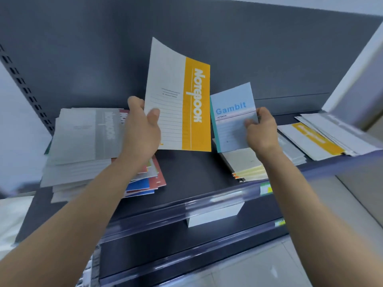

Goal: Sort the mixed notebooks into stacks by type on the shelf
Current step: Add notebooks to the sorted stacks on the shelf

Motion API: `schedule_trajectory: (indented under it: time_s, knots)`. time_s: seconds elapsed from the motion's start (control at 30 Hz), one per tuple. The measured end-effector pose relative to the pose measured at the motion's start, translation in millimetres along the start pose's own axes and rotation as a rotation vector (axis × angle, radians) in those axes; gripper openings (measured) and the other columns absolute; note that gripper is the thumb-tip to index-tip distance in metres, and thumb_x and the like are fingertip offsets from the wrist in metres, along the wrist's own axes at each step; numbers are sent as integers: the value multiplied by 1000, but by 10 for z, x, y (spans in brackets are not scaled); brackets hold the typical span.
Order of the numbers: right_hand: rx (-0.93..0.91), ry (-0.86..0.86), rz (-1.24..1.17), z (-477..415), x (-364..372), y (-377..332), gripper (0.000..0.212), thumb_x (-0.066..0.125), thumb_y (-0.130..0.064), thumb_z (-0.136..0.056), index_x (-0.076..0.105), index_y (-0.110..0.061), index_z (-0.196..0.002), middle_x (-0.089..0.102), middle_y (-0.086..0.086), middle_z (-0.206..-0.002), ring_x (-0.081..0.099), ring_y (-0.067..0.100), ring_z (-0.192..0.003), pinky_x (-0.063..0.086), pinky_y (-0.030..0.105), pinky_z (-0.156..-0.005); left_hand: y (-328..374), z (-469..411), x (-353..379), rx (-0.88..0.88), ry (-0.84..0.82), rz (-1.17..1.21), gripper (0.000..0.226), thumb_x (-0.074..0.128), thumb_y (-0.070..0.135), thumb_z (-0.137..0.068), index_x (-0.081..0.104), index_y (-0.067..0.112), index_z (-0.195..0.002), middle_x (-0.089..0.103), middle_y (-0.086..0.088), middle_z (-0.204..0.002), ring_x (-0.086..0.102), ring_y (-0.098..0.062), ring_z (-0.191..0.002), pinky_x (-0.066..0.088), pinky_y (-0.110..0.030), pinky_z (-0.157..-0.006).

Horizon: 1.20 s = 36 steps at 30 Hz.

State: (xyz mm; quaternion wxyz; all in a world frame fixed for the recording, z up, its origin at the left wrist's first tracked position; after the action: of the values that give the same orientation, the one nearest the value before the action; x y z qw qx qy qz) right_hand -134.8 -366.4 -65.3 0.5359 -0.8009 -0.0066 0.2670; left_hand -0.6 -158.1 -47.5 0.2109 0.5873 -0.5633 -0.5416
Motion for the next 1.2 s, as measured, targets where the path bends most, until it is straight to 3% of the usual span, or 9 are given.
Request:
schedule_trajectory:
  time_s: [0.13, 0.3, 0.53, 0.63, 0.73, 0.83, 0.93, 1.03, 1.2]
  knots:
    - [5, -88, 4, -369, -193, 278, 14, 42, -1, -92, 47, -12, -99, 54, 2, -97, 48, 17, -82, 36, 17, -54, 123, 3, 445, -36, 60, -6, 11, 39, 18, -100, 29, 13, -101, 51, 6, -94, 52, -6, -77, 47, -17, -57]
    - [-3, -199, 21, -770, -398, 593, 16, 42, 0, -91, 50, -4, -104, 55, 5, -94, 49, 19, -81, 38, 23, -55, 260, 150, 889, -125, 148, -65, 12, 40, 19, -100, 33, 11, -103, 46, 10, -90, 46, 4, -66, 36, 0, -44]
    - [79, -507, 140, -745, -136, 965, 14, 43, -4, -93, 49, -6, -104, 54, 8, -98, 50, 23, -85, 40, 29, -70, 231, 338, 1011, -203, 259, -142, 15, 46, 28, -97, 35, 18, -99, 54, 2, -103, 53, -13, -89, 35, -16, -57]
    - [110, -566, 262, -694, -3, 1093, 19, 46, -7, -91, 51, -1, -108, 57, 12, -106, 53, 27, -92, 45, 33, -78, 233, 387, 972, -235, 253, -104, 13, 44, 24, -98, 34, 17, -102, 52, 4, -106, 51, -12, -90, 36, -14, -55]
    - [86, -578, 408, -650, 57, 1197, 24, 52, -12, -89, 53, 1, -110, 61, 16, -110, 56, 31, -99, 42, 30, -72, 199, 404, 956, -255, 243, -99, 14, 43, 24, -99, 34, 17, -106, 49, 6, -109, 50, -10, -91, 37, -13, -52]
    - [15, -576, 489, -628, 68, 1200, 19, 56, -17, -89, 53, -2, -100, 59, 14, -100, 56, 30, -96, 36, 28, -67, 158, 411, 981, -254, 221, -116, 20, 43, 25, -99, 36, 12, -112, 50, 5, -108, 52, -11, -88, 37, -14, -53]
    - [-50, -584, 592, -669, -2, 1152, 16, 60, -18, -87, 54, -4, -94, 60, 12, -98, 57, 29, -93, 41, 30, -69, 121, 395, 1044, -237, 195, -112, 16, 45, 26, -98, 34, 15, -103, 51, 4, -104, 53, -9, -86, 37, -13, -55]
    - [-146, -462, 584, -805, -173, 1107, 19, 55, -8, -87, 60, 1, -103, 63, 16, -104, 58, 31, -94, 45, 31, -73, 131, 350, 1156, -208, 158, -97, 16, 46, 25, -98, 35, 15, -102, 53, 2, -103, 54, -9, -85, 40, -13, -54]
    - [-379, -245, 603, -1101, -689, 927, 22, 52, -13, -91, 59, -3, -108, 59, 17, -108, 52, 34, -99, 36, 30, -73, 358, 275, 1549, -156, 81, -52, 13, 42, 16, -100, 32, 8, -99, 44, 16, -80, 45, 3, -68, 35, 0, -43]
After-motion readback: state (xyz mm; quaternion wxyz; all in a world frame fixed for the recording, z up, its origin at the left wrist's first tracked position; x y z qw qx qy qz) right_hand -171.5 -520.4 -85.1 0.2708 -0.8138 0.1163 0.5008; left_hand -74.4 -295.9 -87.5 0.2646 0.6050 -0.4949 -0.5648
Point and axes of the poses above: each hand's wrist, its own z-axis away from the middle knuckle, its own x-axis out of the palm, y = z × x, the point moved 2 cm from there along -z, towards the middle knuckle
